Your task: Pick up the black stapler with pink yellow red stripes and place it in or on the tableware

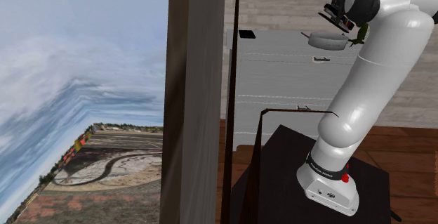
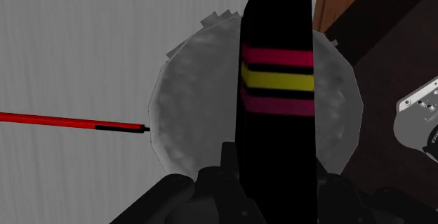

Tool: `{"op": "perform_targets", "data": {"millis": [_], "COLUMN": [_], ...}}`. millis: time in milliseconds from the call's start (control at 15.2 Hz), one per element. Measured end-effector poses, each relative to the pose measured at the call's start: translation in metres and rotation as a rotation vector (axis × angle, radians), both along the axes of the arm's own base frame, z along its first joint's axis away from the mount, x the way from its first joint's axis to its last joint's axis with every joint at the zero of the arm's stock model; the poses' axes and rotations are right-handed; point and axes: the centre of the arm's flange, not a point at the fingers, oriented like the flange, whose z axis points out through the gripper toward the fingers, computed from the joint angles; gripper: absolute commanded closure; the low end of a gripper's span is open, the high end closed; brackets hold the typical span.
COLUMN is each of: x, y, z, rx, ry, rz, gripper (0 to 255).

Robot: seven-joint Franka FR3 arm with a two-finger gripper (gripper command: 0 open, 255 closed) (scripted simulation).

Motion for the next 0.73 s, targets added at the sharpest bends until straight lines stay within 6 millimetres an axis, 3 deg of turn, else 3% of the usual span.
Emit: {"op": "perform_targets", "data": {"millis": [726], "x": [-0.002], "y": [-0.001], "z": [-0.053], "rx": [0.0], "ry": [0.0], "rz": [0.001], "gripper": [255]}}
